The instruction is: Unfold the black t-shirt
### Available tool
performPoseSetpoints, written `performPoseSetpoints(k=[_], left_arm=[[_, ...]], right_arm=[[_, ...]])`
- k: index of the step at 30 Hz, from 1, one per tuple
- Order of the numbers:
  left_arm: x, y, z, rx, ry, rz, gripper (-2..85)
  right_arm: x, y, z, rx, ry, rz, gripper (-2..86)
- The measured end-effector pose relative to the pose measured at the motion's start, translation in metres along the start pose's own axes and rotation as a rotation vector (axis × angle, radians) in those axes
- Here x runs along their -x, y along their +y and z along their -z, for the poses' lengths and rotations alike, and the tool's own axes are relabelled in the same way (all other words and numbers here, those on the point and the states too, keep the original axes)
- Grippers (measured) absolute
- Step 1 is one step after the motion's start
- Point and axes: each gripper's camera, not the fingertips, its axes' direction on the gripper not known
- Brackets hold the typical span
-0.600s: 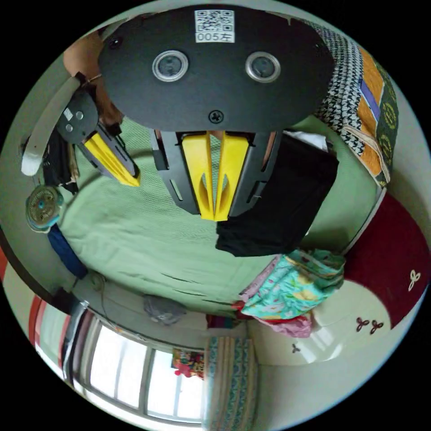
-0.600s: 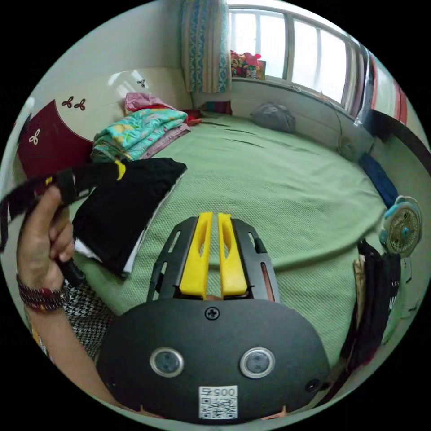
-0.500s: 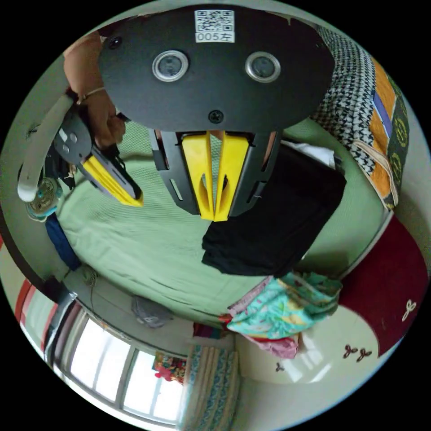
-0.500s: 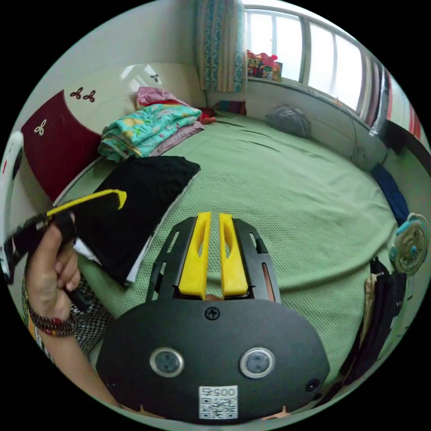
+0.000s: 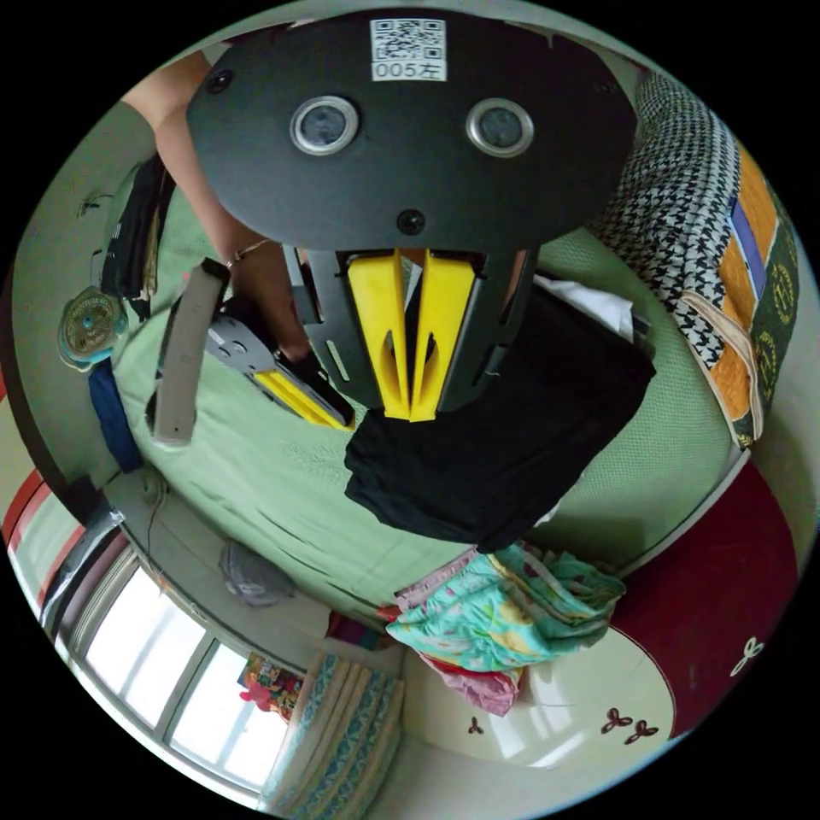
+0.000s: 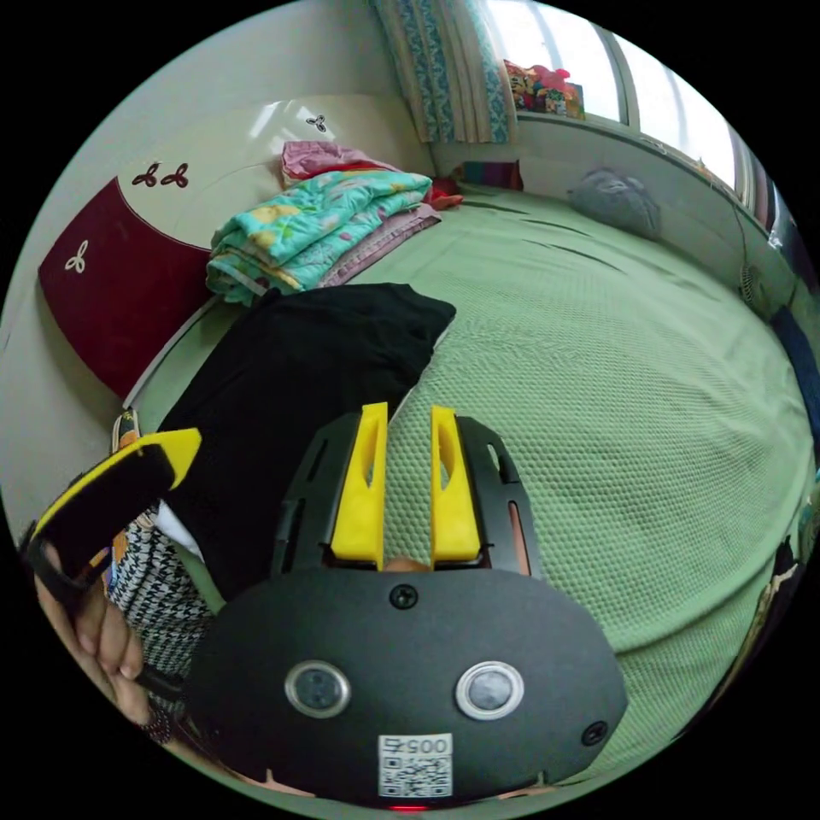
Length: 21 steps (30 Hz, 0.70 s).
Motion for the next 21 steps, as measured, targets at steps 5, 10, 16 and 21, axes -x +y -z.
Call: performPoseSetpoints(k=[5,10,16,21], left_arm=[[0.024,-0.021,-0.008,0.026,-0.055,-0.010,-0.7],[0.051,-0.043,-0.014,0.039,-0.028,-0.002,-0.7],[0.071,-0.065,-0.025,0.072,-0.022,0.002,-0.7],[0.075,-0.078,-0.028,0.053,0.007,-0.021,-0.7]], right_arm=[[0.009,-0.022,-0.028,-0.027,0.012,0.004,8.4],[0.000,-0.037,-0.049,-0.024,-0.068,-0.075,9.1],[0.001,-0.054,-0.068,-0.039,-0.101,-0.047,8.8],[0.012,-0.070,-0.077,-0.051,-0.107,-0.011,8.8]])
